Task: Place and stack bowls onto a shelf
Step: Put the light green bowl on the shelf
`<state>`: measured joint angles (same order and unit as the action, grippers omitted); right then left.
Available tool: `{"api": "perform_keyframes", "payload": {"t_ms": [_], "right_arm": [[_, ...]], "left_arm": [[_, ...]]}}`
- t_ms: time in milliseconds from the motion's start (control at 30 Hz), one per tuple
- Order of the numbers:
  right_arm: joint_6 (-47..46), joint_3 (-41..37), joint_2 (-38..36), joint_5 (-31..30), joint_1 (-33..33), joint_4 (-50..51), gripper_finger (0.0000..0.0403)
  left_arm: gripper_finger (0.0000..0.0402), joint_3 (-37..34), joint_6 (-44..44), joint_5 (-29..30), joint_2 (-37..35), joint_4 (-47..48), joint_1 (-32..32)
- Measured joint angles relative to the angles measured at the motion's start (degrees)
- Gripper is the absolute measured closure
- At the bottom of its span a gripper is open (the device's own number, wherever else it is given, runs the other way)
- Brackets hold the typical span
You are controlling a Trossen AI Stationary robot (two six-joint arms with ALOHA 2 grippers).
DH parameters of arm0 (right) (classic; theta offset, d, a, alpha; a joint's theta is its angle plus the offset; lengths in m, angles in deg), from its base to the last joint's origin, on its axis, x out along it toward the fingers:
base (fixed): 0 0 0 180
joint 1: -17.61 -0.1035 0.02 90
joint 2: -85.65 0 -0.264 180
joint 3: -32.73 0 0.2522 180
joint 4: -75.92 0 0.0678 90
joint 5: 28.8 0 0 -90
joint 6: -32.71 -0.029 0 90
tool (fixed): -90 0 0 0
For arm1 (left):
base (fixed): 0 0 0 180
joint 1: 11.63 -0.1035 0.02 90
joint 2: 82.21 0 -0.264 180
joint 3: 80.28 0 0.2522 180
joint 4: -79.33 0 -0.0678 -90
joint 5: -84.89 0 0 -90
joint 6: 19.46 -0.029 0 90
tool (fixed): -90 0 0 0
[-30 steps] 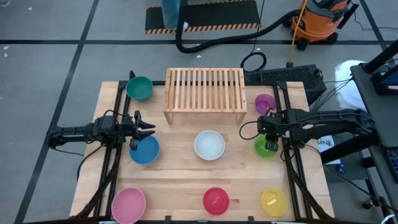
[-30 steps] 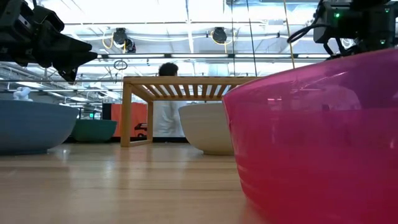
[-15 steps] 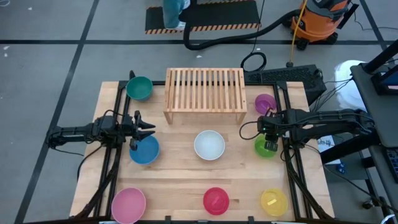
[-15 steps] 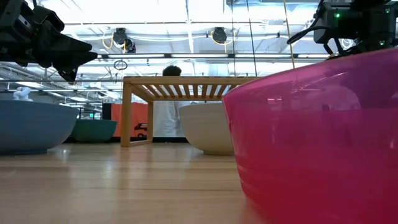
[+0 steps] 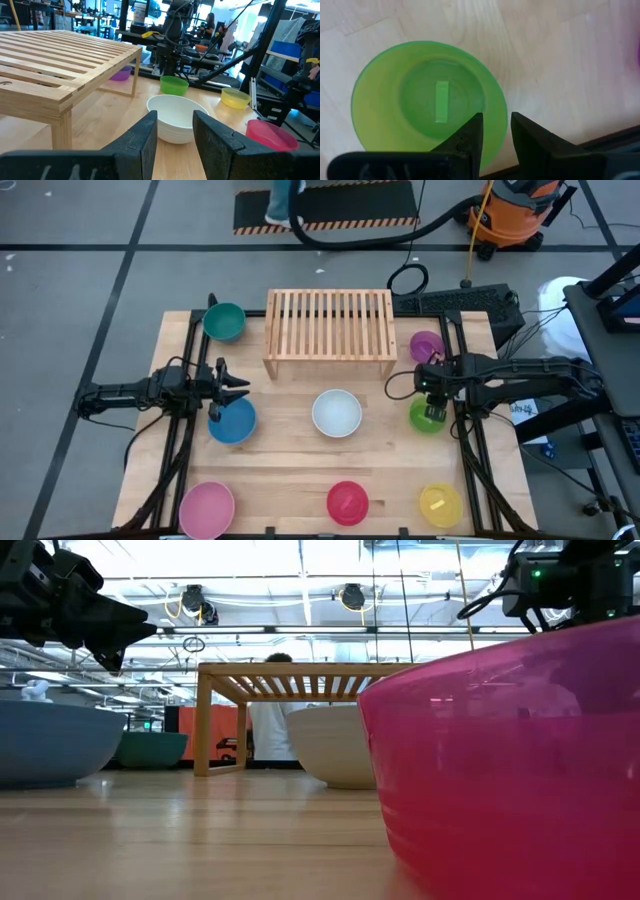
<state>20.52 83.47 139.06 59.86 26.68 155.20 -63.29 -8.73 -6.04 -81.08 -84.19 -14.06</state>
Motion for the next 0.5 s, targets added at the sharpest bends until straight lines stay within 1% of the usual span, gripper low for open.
{"api": "perform_keyframes", "payload": {"t_ms": [367,500], "right_arm": [[-0.02,0.0,0.78,0.17,2.56,-0.16,0.031],[0.02,-0.02,2.94,2.73,3.3,-2.52,0.031]], "left_arm": [[0.027,0.01,0.0,0.0,-0.01,0.02,0.02],[0.027,0.0,0.0,0.0,-0.02,0.02,0.0]]}}
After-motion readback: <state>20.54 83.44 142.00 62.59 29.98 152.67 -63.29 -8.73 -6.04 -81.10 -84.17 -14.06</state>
